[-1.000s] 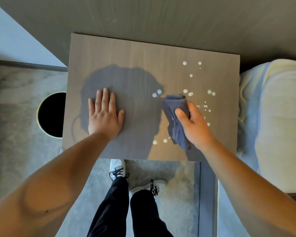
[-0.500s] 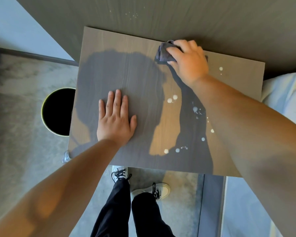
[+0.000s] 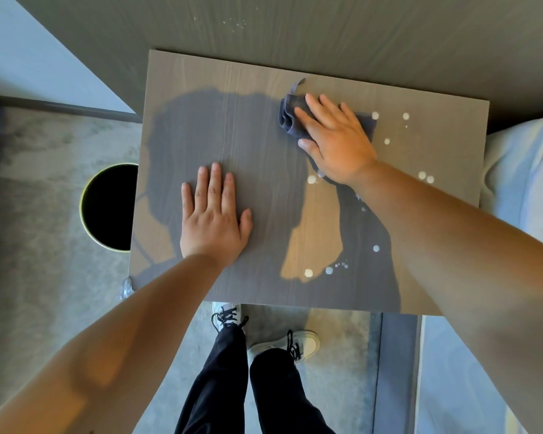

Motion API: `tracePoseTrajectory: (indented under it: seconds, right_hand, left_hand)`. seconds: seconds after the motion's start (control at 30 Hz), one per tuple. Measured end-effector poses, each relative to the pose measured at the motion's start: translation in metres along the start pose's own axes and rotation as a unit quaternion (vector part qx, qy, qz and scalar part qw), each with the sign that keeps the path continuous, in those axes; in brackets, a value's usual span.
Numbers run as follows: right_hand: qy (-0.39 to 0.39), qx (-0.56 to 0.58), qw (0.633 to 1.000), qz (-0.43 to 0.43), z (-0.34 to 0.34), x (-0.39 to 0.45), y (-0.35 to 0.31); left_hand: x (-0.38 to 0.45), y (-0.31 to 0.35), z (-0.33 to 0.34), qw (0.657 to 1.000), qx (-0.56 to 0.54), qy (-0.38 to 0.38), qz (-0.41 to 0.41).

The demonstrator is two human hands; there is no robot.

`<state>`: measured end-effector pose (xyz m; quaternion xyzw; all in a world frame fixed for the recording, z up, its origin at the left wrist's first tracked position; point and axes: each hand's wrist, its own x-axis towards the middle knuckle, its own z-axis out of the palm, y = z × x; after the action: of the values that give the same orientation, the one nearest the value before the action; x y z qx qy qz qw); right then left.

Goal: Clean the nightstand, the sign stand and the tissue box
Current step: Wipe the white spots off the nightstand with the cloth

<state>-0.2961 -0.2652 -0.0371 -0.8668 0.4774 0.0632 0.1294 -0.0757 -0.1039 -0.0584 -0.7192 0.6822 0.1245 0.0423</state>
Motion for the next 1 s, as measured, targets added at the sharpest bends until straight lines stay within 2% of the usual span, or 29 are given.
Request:
tracePoseTrajectory:
  seconds: [0.43, 0.73, 0.9, 1.0]
  right_hand:
    - [-0.034, -0.025, 0.999, -0.032, 0.041, -0.105, -0.055]
    - [-0.024, 0.008, 0.999, -0.038, 0.073, -0.181, -0.1]
    - [0.006, 0.059, 0.997, -0.044, 0.088, -0.226, -0.122]
    - [0.052, 0.167, 0.984, -0.045, 0.086, -0.25, -0.128]
  left_hand:
    - [-0.002, 0.001, -0.002, 1.0, -0.005, -0.006, 0.001]
    - [-0.001, 0.001, -0.003, 1.0, -0.004, -0.013, 0.003]
    - [0.0, 0.002, -0.009, 1.0, -0.007, -0.029, 0.002]
    - [0.002, 0.011, -0.016, 0.999, -0.015, -0.033, 0.008]
